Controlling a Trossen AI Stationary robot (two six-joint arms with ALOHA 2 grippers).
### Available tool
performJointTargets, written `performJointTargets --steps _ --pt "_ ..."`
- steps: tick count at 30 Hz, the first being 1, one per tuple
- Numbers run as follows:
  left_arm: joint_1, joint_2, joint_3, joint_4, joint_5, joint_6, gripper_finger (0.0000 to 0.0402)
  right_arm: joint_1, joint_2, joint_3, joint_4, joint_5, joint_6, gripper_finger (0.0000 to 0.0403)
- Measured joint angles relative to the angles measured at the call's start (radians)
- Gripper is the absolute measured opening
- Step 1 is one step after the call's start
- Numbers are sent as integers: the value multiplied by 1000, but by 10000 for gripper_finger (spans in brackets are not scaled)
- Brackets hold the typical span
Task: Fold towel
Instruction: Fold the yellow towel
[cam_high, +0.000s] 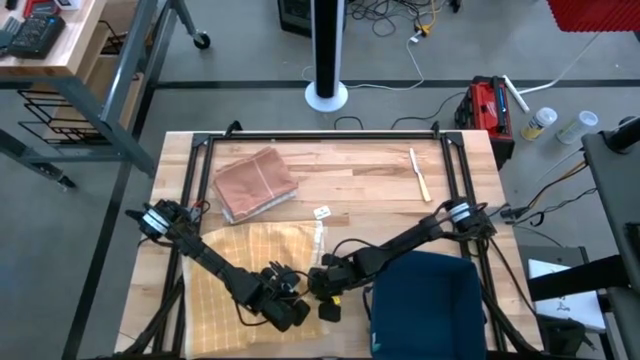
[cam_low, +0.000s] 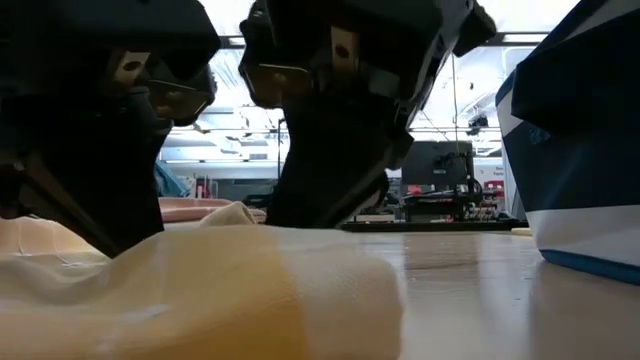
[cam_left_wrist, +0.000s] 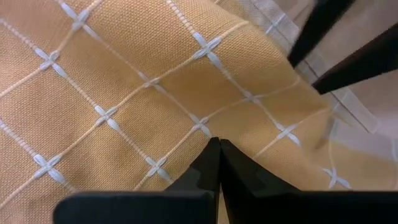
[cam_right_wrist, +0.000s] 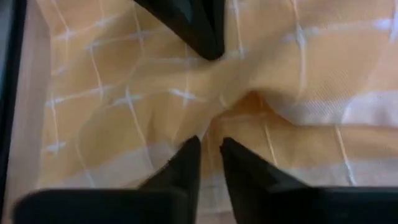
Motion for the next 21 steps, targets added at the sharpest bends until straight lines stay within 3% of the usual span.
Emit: performJointTargets --steps 11,21 --pt "-11 2 -3 2 -8 15 0 0 11 0 127 -143 18 188" --pt "-12 2 -4 6 -11 19 0 -8 32 0 161 -86 47 212"
